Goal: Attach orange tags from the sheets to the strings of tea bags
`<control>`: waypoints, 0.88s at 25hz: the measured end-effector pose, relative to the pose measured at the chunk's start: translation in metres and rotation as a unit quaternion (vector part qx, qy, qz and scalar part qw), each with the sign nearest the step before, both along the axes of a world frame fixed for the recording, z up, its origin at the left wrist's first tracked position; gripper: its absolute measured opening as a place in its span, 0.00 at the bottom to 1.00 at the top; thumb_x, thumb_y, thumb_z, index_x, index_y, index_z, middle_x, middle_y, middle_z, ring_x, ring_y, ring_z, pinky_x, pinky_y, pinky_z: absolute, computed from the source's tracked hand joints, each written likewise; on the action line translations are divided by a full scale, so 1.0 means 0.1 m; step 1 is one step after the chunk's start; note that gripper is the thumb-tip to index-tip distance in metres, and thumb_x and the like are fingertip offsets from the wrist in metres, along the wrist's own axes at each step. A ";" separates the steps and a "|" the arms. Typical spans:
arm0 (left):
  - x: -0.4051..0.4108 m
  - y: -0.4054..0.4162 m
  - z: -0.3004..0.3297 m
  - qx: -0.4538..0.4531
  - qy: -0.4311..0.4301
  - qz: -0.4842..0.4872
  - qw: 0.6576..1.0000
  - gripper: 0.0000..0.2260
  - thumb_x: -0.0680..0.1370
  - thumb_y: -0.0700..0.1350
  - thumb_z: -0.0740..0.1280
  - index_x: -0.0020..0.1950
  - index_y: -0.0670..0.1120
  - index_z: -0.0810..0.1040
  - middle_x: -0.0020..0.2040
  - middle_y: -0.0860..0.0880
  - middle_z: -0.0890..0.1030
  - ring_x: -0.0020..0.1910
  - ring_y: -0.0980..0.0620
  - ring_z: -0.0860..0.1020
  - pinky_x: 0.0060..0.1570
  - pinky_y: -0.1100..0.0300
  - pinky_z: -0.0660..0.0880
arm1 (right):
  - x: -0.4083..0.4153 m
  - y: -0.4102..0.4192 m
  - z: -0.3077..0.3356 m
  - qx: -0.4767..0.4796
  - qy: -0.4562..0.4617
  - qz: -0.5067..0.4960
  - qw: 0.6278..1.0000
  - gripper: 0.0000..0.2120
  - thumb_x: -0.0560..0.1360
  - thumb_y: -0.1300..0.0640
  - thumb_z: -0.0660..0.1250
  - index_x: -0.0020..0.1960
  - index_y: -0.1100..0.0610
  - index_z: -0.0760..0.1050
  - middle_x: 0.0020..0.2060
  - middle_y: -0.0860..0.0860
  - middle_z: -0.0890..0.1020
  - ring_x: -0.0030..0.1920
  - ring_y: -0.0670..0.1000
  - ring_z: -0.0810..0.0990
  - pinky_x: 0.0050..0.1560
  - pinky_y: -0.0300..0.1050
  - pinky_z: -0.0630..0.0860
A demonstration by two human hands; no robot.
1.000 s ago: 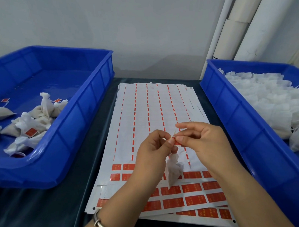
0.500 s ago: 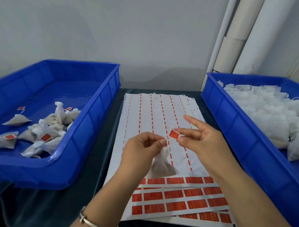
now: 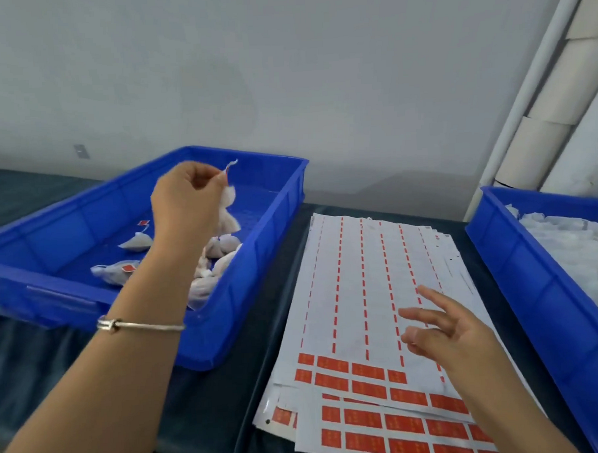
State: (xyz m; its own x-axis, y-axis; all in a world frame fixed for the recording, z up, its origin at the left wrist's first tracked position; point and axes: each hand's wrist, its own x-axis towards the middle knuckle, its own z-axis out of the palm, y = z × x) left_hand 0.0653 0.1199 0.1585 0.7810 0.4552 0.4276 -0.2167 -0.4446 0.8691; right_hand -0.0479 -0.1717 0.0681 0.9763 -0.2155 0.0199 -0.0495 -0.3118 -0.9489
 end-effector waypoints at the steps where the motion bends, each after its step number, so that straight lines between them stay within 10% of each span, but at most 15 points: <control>1: 0.06 0.08 -0.08 0.064 0.049 0.013 0.997 0.04 0.75 0.48 0.67 0.41 0.51 0.79 0.40 0.55 0.81 0.41 0.54 0.78 0.42 0.59 0.71 | 0.00 0.02 0.00 -0.001 0.010 0.007 1.000 0.20 0.73 0.57 0.70 0.55 0.36 0.69 0.46 0.35 0.80 0.42 0.43 0.83 0.32 0.28 0.74; 7: -0.06 -0.15 -0.41 0.220 0.143 -0.006 0.965 0.06 0.75 0.45 0.64 0.38 0.50 0.77 0.39 0.52 0.80 0.40 0.50 0.76 0.40 0.58 0.69 | 0.01 0.11 0.03 -0.061 0.045 0.048 0.996 0.09 0.75 0.55 0.68 0.46 0.40 0.75 0.45 0.36 0.82 0.40 0.36 0.82 0.39 0.31 0.76; 16: -0.70 -1.84 -1.11 0.340 0.210 -0.347 0.848 0.10 0.76 0.57 0.63 0.55 0.58 0.78 0.57 0.60 0.78 0.45 0.61 0.74 0.49 0.69 0.71 | -0.25 -0.90 0.91 -0.325 0.002 -0.112 0.939 0.08 0.71 0.53 0.71 0.35 0.43 0.79 0.32 0.38 0.81 0.36 0.37 0.78 0.34 0.31 0.67; 22: -0.84 -2.18 -1.44 0.495 0.237 -0.426 0.719 0.26 0.76 0.62 0.59 0.72 0.60 0.61 0.75 0.60 0.57 0.74 0.53 0.56 0.72 0.51 0.53 | -0.04 -2.51 0.73 -0.484 0.327 -0.101 0.805 0.17 0.78 0.59 0.62 0.66 0.54 0.72 0.65 0.53 0.74 0.62 0.53 0.73 0.63 0.44 0.68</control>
